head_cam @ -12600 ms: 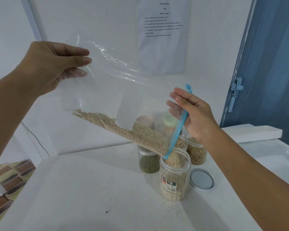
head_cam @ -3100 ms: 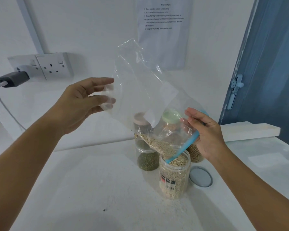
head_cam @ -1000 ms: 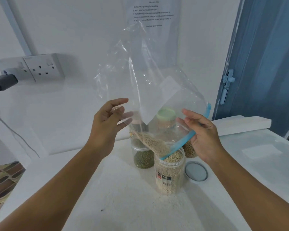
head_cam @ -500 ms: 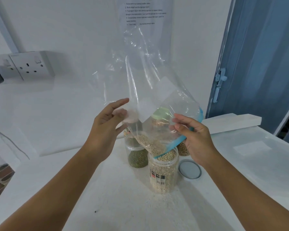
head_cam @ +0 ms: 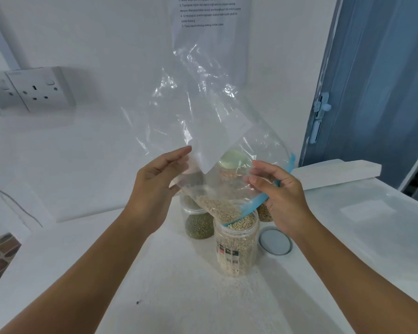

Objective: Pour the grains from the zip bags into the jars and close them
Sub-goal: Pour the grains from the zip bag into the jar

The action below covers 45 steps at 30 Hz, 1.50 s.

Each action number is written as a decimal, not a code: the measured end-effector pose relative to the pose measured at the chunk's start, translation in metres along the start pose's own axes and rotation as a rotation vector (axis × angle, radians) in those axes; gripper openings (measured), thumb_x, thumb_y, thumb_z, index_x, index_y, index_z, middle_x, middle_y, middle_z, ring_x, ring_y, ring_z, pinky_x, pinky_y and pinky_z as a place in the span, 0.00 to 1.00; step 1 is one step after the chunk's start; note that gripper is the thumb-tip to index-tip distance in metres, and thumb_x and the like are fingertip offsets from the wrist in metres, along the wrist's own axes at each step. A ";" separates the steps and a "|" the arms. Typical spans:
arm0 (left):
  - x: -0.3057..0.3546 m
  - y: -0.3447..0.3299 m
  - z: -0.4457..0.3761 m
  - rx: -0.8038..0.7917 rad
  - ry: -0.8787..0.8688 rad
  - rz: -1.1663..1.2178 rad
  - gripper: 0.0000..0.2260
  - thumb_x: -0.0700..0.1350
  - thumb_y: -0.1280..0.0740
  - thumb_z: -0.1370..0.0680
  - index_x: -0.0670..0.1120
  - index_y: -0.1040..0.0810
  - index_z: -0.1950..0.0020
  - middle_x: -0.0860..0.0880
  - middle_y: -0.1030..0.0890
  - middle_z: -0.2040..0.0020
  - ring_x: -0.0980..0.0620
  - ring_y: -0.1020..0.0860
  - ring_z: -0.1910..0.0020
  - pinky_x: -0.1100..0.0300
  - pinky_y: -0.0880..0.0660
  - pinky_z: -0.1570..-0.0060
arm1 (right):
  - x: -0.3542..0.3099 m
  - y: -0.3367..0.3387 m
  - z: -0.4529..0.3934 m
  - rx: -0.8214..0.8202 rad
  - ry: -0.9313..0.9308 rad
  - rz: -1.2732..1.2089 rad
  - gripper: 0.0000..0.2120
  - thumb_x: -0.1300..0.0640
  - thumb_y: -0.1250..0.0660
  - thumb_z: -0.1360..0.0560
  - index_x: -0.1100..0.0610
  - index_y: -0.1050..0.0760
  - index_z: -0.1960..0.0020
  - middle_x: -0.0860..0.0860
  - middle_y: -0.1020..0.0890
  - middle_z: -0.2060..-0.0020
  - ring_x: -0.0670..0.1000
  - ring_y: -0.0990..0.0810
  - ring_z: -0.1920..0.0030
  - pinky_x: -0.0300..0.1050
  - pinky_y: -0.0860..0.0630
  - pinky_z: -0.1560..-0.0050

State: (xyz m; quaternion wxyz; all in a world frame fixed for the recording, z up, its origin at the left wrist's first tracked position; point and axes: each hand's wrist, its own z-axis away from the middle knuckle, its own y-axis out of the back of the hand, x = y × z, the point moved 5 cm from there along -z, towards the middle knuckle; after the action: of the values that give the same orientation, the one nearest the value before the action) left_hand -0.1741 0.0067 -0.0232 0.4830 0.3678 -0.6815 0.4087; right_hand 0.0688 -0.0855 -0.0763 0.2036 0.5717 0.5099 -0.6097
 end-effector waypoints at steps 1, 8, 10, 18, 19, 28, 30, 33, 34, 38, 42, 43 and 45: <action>-0.005 0.001 0.001 -0.014 0.025 0.010 0.13 0.39 0.32 0.18 0.52 0.14 0.38 0.48 0.16 0.41 0.41 0.21 0.33 0.41 0.26 0.29 | 0.000 0.000 0.000 0.000 0.009 0.007 0.16 0.69 0.27 0.25 0.54 0.14 0.42 0.51 0.13 0.48 0.56 0.14 0.45 0.53 0.17 0.39; -0.003 -0.003 0.002 -0.031 0.003 0.019 0.15 0.32 0.36 0.17 0.46 0.12 0.45 0.44 0.15 0.43 0.40 0.17 0.40 0.39 0.25 0.31 | 0.003 0.001 0.000 0.019 -0.008 -0.050 0.13 0.64 0.25 0.28 0.51 0.12 0.47 0.51 0.13 0.46 0.60 0.15 0.40 0.53 0.18 0.39; 0.002 -0.007 0.002 -0.036 -0.026 0.005 0.15 0.32 0.37 0.17 0.46 0.12 0.46 0.45 0.14 0.46 0.43 0.16 0.43 0.41 0.24 0.32 | 0.005 -0.001 0.001 -0.005 -0.037 -0.087 0.15 0.62 0.23 0.31 0.51 0.12 0.46 0.51 0.13 0.43 0.60 0.15 0.39 0.56 0.19 0.37; -0.001 -0.022 0.011 -0.125 -0.007 -0.009 0.14 0.39 0.31 0.19 0.51 0.14 0.37 0.48 0.17 0.38 0.40 0.19 0.35 0.40 0.24 0.32 | 0.005 -0.002 0.004 -0.042 -0.045 -0.047 0.19 0.65 0.23 0.34 0.52 0.13 0.44 0.49 0.13 0.45 0.54 0.13 0.44 0.48 0.15 0.46; -0.004 -0.022 0.013 -0.135 0.011 -0.021 0.16 0.41 0.30 0.22 0.54 0.15 0.35 0.49 0.17 0.36 0.41 0.19 0.35 0.39 0.26 0.30 | 0.005 -0.001 0.005 -0.031 -0.040 -0.050 0.19 0.65 0.23 0.34 0.52 0.13 0.44 0.49 0.13 0.45 0.54 0.13 0.45 0.46 0.15 0.47; -0.013 -0.023 0.020 -0.121 0.003 -0.133 0.17 0.33 0.36 0.17 0.50 0.17 0.34 0.44 0.14 0.40 0.41 0.15 0.43 0.38 0.24 0.32 | 0.002 0.000 0.007 -0.015 -0.013 -0.097 0.20 0.65 0.23 0.34 0.53 0.13 0.43 0.52 0.15 0.45 0.53 0.14 0.48 0.47 0.16 0.45; -0.010 -0.023 0.018 -0.101 -0.012 -0.149 0.17 0.32 0.37 0.17 0.48 0.16 0.36 0.45 0.14 0.41 0.41 0.14 0.44 0.39 0.23 0.34 | 0.002 0.000 0.007 -0.020 -0.019 -0.089 0.20 0.64 0.22 0.33 0.52 0.13 0.43 0.52 0.16 0.45 0.52 0.14 0.46 0.47 0.16 0.46; -0.008 -0.023 0.019 -0.069 -0.024 -0.143 0.17 0.31 0.36 0.17 0.48 0.15 0.39 0.48 0.13 0.47 0.43 0.13 0.48 0.42 0.20 0.37 | 0.004 0.000 0.008 -0.019 -0.033 -0.048 0.23 0.63 0.21 0.35 0.50 0.14 0.41 0.49 0.15 0.46 0.52 0.14 0.46 0.49 0.16 0.47; -0.009 -0.022 0.020 -0.063 -0.025 -0.140 0.17 0.30 0.37 0.17 0.47 0.15 0.40 0.49 0.13 0.49 0.43 0.13 0.49 0.43 0.20 0.37 | 0.004 0.000 0.008 -0.020 -0.035 -0.035 0.23 0.62 0.21 0.35 0.49 0.14 0.41 0.48 0.15 0.47 0.52 0.14 0.46 0.50 0.16 0.46; -0.013 -0.023 0.021 -0.067 -0.012 -0.133 0.16 0.31 0.36 0.17 0.48 0.15 0.38 0.48 0.13 0.44 0.44 0.14 0.45 0.42 0.21 0.35 | 0.005 0.003 0.009 -0.018 -0.026 -0.035 0.23 0.63 0.22 0.34 0.49 0.14 0.42 0.47 0.14 0.48 0.51 0.14 0.47 0.48 0.16 0.47; -0.030 -0.025 0.025 -0.127 0.061 -0.129 0.18 0.35 0.32 0.18 0.53 0.15 0.35 0.48 0.16 0.36 0.46 0.17 0.36 0.41 0.25 0.30 | 0.006 0.004 0.008 -0.005 -0.013 -0.060 0.21 0.63 0.23 0.35 0.49 0.13 0.44 0.50 0.15 0.46 0.55 0.15 0.44 0.45 0.17 0.47; -0.035 -0.026 0.026 -0.138 0.084 -0.120 0.18 0.34 0.33 0.18 0.52 0.17 0.33 0.48 0.16 0.36 0.46 0.17 0.37 0.42 0.25 0.30 | 0.006 0.004 0.008 -0.005 -0.005 -0.061 0.21 0.63 0.23 0.34 0.49 0.13 0.43 0.51 0.15 0.45 0.56 0.15 0.44 0.44 0.17 0.47; -0.040 -0.027 0.027 -0.150 0.101 -0.129 0.19 0.33 0.35 0.17 0.49 0.19 0.30 0.47 0.16 0.35 0.45 0.16 0.38 0.45 0.23 0.32 | 0.005 0.004 0.008 -0.011 0.006 -0.063 0.19 0.64 0.24 0.31 0.50 0.13 0.43 0.54 0.15 0.43 0.56 0.14 0.44 0.43 0.17 0.47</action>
State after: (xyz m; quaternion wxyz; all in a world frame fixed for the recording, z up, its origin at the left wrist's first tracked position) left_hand -0.1491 -0.0244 -0.0609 0.5681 0.3525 -0.6600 0.3426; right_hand 0.0666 -0.0920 -0.0838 0.1861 0.5559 0.5317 -0.6113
